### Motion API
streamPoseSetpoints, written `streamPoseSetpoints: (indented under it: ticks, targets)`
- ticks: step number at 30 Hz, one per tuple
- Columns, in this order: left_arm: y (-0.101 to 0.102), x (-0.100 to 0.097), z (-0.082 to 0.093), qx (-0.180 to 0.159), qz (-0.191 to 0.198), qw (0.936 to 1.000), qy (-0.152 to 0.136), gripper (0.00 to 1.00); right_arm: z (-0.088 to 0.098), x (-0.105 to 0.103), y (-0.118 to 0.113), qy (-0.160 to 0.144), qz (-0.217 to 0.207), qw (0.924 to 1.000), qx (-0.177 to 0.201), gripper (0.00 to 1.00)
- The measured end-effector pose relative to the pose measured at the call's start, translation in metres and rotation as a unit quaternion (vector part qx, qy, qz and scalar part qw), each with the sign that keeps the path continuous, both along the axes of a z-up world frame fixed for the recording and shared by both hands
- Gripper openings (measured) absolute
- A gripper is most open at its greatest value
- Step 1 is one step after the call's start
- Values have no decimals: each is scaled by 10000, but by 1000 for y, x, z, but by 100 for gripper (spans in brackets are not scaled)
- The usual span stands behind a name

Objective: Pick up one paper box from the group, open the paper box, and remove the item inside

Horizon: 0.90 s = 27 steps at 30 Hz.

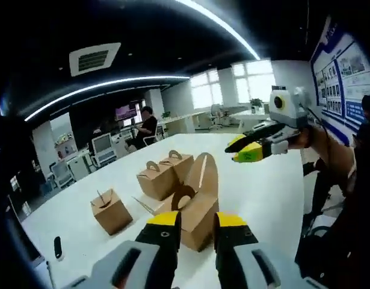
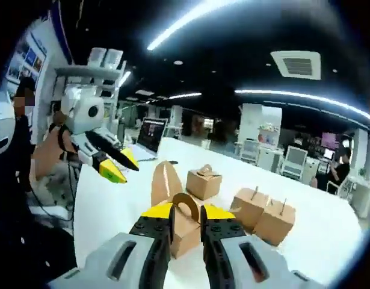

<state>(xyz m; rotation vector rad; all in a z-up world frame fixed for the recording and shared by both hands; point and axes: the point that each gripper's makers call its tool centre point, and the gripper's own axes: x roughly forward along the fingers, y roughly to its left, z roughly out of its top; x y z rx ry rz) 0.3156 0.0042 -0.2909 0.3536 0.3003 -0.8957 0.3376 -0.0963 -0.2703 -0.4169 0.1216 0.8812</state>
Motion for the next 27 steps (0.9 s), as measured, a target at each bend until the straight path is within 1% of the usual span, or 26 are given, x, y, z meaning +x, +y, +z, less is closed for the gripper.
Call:
streamPoseSetpoints:
  ticks: [2, 3, 4, 6, 7, 8, 9, 11, 12, 14, 16, 17, 19, 21, 24, 25, 27]
  targets:
    - [-1, -1, -6, 43, -22, 10000, 69, 24, -3, 13, 11, -33, 299, 9980, -549, 19]
    - [-1, -2, -10, 70, -31, 9999, 105, 24, -6, 20, 16, 47, 436, 9960, -774, 19]
    - [0, -1, -11, 110, -34, 9999, 124, 24, -11, 27, 20, 199, 573, 9930, -1009, 19]
    - [1, -1, -15, 190, -40, 9997, 161, 24, -22, 40, 28, 501, 846, 9842, -1474, 19]
    - [2, 0, -15, 217, -19, 9996, 157, 24, -26, 44, 30, 599, 909, 9807, -1627, 19]
    - [3, 2, -16, 244, 15, 9996, 153, 24, -33, 50, 33, 779, 981, 9756, -1803, 19]
    - [4, 3, -17, 296, 29, 9994, 157, 24, -39, 55, 35, 881, 1030, 9702, -2010, 19]
    - [7, 4, -21, 383, 18, 9991, 197, 24, -45, 64, 42, 993, 1095, 9630, -2253, 18]
    - [8, 4, -23, 398, -8, 9989, 241, 24, -47, 66, 46, 974, 1218, 9576, -2423, 18]
    - [10, 3, -28, 390, -24, 9985, 395, 24, -52, 67, 51, 1053, 1361, 9493, -2630, 18]
    - [13, 4, -31, 374, 7, 9982, 467, 24, -60, 65, 53, 1190, 1493, 9389, -2863, 18]
    - [14, 5, -32, 334, 56, 9981, 505, 24, -63, 66, 54, 1220, 1520, 9355, -2947, 18]
    - [16, 7, -32, 201, 160, 9981, 560, 23, -69, 66, 53, 1317, 1583, 9262, -3159, 18]
    - [18, 7, -35, 122, 205, 9978, 611, 21, -70, 68, 55, 1309, 1589, 9245, -3209, 17]
    - [20, 6, -42, 52, 237, 9974, 684, 21, -71, 69, 53, 1336, 1601, 9178, -3379, 9]
    - [20, 5, -45, 28, 250, 9971, 722, 21, -71, 70, 53, 1319, 1611, 9162, -3425, 8]
    - [21, 4, -52, -9, 264, 9965, 794, 21, -71, 67, 53, 1386, 1651, 9120, -3490, 5]
